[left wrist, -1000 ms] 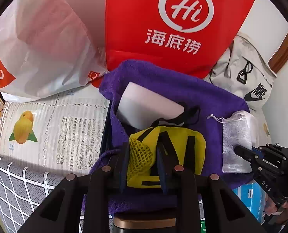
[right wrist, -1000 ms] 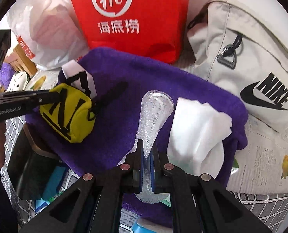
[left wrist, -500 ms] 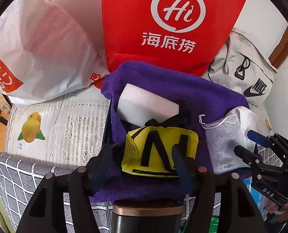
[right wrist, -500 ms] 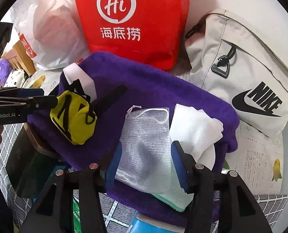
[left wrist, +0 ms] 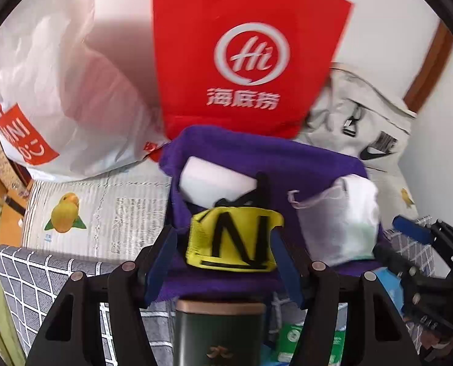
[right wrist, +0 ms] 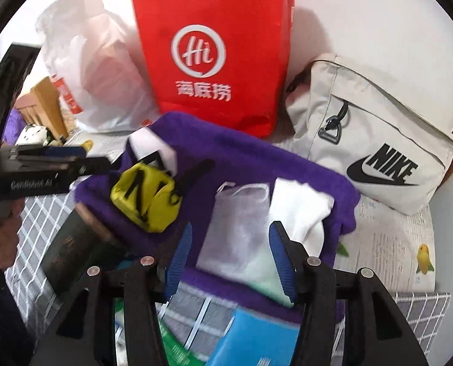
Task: Organize soft objects
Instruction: 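Grasp the white tissue with the left tool while the right tool returns toward the table, then lift the white tissue with the left tool while the right tool grasps the green snack packet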
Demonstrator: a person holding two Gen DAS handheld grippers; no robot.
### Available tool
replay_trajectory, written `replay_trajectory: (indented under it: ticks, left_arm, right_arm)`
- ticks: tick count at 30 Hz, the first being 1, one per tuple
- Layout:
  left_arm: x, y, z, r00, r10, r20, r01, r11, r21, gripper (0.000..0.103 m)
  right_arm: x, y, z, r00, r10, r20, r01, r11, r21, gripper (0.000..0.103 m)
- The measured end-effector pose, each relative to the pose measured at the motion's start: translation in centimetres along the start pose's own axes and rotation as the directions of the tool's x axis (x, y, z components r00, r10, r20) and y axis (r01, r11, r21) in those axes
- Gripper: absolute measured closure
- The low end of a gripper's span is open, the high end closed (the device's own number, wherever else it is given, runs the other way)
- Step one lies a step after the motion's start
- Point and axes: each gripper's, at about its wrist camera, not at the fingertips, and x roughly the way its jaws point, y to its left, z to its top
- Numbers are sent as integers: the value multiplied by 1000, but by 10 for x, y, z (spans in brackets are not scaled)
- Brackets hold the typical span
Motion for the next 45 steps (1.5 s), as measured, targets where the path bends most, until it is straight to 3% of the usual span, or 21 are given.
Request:
replay_trajectory:
  ticks: [4, 10, 19, 22, 26, 32, 38, 40, 41, 45]
  left_arm:
    - [-19, -21, -13, 1000, -2, 20, 1, 997, 75, 41]
    - [-50, -40, -61, 1000, -25, 8, 24, 987, 161, 41]
    - [-67, -50, -162, 992, -104, -77, 115, 980, 163, 42]
    - [-67, -53, -183, 986, -136, -95, 150, 976, 160, 42]
    - [-60, -61, -205, 986, -129, -110, 147, 973, 177, 42]
    - [-35, -61, -220, 980, -135, -143, 155, 978, 140, 60]
    - [-28, -70, -224, 989, -89, -119, 111, 974, 198, 62]
    - [-27, -71, -225, 991, -69, -111, 92, 972, 218, 77]
    - [-28, -70, -225, 993, -63, -101, 85, 971, 223, 80]
    - [-37, -54, -221, 988, -123, -90, 137, 976, 170, 82]
  right_arm:
    - [-25, 12, -24, 1000, -21, 9, 21, 1000, -21, 51]
    - [-56, 18, -71, 1000, -22, 10, 22, 1000, 6, 51]
    - [-87, 18, -144, 999, 34, 18, -36, 990, 133, 51]
    - [-98, 20, -163, 999, 27, 31, -32, 986, 162, 50]
    - [-110, 16, -186, 999, 22, 42, -29, 980, 195, 51]
    - [-118, 4, -215, 998, 47, 52, -60, 958, 282, 50]
    - [-118, 6, -222, 996, 59, 67, -77, 952, 297, 50]
    - [-113, 9, -221, 996, 71, 57, -85, 951, 297, 50]
    - [-111, 11, -221, 996, 76, 55, -89, 952, 294, 50]
    - [-102, 20, -218, 996, 85, 41, -92, 961, 262, 50]
